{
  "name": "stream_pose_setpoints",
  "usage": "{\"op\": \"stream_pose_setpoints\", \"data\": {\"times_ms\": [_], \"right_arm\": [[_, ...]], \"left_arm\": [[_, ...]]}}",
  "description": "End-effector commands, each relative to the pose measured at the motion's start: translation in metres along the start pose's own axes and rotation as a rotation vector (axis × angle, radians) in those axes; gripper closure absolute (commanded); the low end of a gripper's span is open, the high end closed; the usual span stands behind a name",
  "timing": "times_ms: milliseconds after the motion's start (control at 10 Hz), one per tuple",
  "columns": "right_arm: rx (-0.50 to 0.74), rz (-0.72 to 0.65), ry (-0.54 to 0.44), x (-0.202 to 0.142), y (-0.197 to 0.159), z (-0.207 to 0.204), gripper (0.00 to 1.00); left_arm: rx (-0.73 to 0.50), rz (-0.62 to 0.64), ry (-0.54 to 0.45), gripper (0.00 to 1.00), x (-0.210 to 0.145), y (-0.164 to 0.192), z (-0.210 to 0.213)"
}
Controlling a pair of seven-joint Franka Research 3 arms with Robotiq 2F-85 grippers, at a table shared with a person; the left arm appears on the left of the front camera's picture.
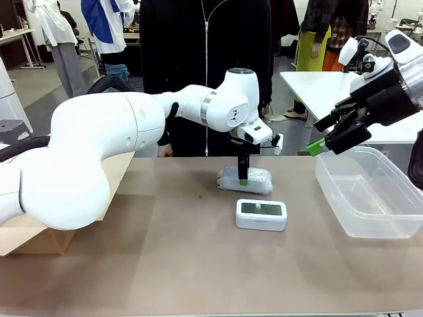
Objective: Separate and place wrapped and unwrapped clocks.
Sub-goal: Pick up the Digital clock indicated by the person.
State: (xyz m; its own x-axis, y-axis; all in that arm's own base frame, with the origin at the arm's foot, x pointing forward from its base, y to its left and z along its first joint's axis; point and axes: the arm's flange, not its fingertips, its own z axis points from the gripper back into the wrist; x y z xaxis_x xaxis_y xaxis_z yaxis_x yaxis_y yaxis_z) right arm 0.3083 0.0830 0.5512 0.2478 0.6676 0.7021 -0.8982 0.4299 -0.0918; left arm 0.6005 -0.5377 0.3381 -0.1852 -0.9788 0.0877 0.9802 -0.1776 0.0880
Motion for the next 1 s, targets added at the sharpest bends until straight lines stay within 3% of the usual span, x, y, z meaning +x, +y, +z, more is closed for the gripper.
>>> {"op": "stream_pose_setpoints", "data": {"times_ms": [0, 400, 500, 600, 700, 800, 900], "right_arm": [[0.024, 0.003, -0.021, -0.0029, -0.0014, -0.0022, 0.0], [0.024, 0.003, -0.021, -0.0029, -0.0014, -0.0022, 0.0], [0.024, 0.003, -0.021, -0.0029, -0.0014, -0.0022, 0.0], [0.024, 0.003, -0.021, -0.0029, -0.0014, -0.0022, 0.0], [0.024, 0.003, -0.021, -0.0029, -0.0014, -0.0022, 0.0], [0.024, 0.003, -0.021, -0.0029, -0.0014, -0.0022, 0.0], [0.024, 0.003, -0.021, -0.0029, -0.0014, -0.0022, 0.0]], "left_arm": [[-0.012, -0.035, 0.036, 0.0, 0.0159, 0.0279, -0.0054], [-0.041, -0.029, 0.036, 0.0, 0.0157, 0.0266, -0.0043], [-0.031, -0.017, 0.038, 0.2, 0.0144, 0.0261, -0.0022], [-0.03, -0.013, 0.035, 0.2, 0.0137, 0.0254, -0.0008], [-0.03, -0.013, 0.036, 0.4, 0.0133, 0.0249, 0.0], [-0.033, -0.012, 0.035, 0.25, 0.0119, 0.0244, -0.0003], [-0.041, -0.011, 0.03, 0.6, 0.0108, 0.0243, 0.0008]]}}
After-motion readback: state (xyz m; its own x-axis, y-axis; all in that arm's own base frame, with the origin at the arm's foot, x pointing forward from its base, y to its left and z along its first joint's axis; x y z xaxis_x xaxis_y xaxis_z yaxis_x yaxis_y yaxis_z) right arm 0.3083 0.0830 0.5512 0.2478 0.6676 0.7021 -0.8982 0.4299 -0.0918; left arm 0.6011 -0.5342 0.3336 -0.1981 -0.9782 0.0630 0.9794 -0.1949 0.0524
